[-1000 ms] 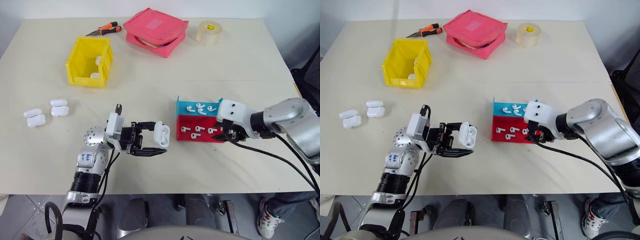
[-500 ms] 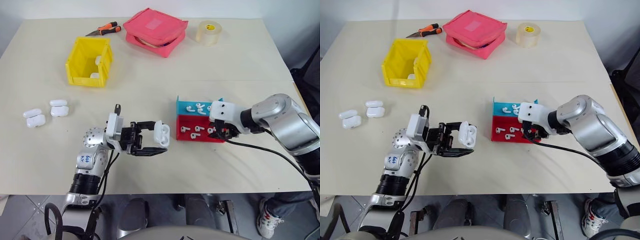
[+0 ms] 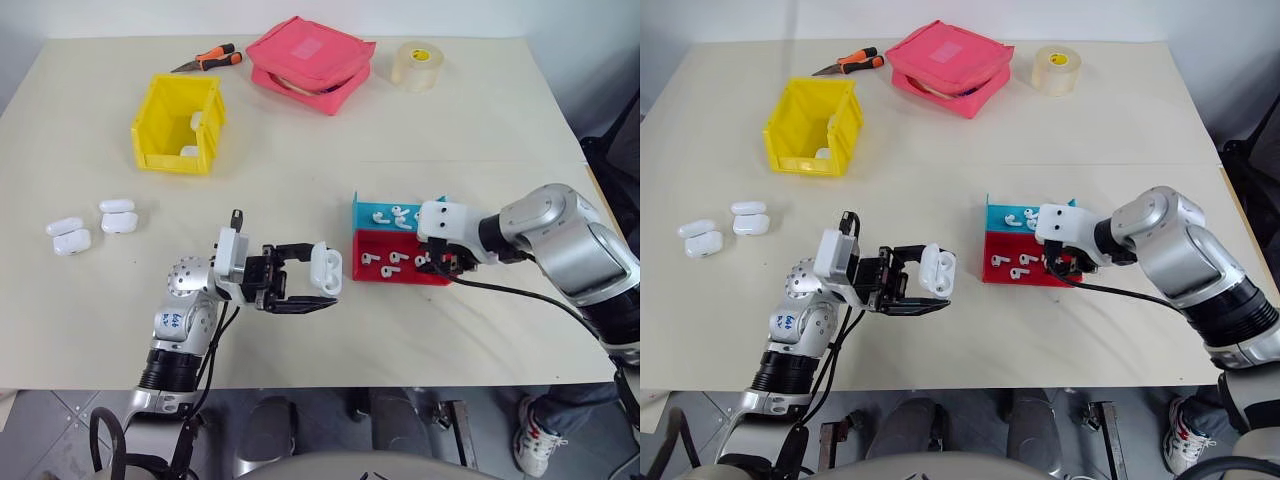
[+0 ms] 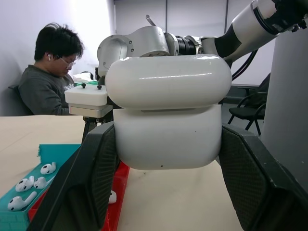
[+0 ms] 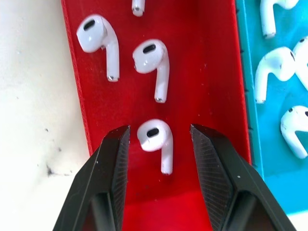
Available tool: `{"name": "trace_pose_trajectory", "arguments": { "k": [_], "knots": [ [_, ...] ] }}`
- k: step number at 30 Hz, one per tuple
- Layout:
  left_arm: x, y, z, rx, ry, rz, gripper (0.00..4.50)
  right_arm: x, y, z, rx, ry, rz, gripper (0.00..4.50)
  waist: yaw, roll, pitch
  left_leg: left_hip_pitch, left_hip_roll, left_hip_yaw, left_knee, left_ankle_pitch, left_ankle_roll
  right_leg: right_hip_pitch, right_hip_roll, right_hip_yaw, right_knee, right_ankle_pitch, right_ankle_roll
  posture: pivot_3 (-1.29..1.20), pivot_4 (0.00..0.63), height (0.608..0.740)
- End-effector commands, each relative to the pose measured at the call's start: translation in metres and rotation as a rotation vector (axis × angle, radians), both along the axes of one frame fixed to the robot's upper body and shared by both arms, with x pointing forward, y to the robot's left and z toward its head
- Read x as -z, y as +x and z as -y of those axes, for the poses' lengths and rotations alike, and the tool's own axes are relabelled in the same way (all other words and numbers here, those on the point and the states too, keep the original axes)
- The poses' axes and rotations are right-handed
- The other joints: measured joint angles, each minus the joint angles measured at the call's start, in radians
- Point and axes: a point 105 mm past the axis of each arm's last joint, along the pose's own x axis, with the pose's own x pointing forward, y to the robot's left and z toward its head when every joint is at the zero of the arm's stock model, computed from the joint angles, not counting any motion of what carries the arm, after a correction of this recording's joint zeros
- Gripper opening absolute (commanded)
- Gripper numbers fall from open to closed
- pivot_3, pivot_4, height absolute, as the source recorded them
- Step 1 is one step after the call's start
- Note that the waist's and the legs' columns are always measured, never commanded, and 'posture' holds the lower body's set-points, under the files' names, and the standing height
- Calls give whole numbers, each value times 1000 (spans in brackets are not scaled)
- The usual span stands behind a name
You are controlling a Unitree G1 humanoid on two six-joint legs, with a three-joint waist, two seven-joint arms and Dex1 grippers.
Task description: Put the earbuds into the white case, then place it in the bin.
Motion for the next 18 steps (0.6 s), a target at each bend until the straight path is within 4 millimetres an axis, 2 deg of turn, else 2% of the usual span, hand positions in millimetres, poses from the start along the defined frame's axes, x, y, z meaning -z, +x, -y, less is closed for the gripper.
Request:
{"name": "trace_pose_trajectory", "arguments": {
  "k": [1, 18],
  "knots": [
    [-6, -4, 1, 3, -1, 42, 2789, -1, 1, 1, -6, -25, 2, 2052, 0, 0, 0, 0, 0, 0, 0, 0, 0, 0, 0, 0, 0, 0, 0, 0, 150, 740],
    [-7, -1, 0, -6, -1, 43, 2789, -4, -1, -8, -36, 7, 7, 2052, -6, 0, 0, 0, 0, 0, 0, 0, 0, 0, 0, 0, 0, 0, 0, 0, 150, 740]
  ]
}}
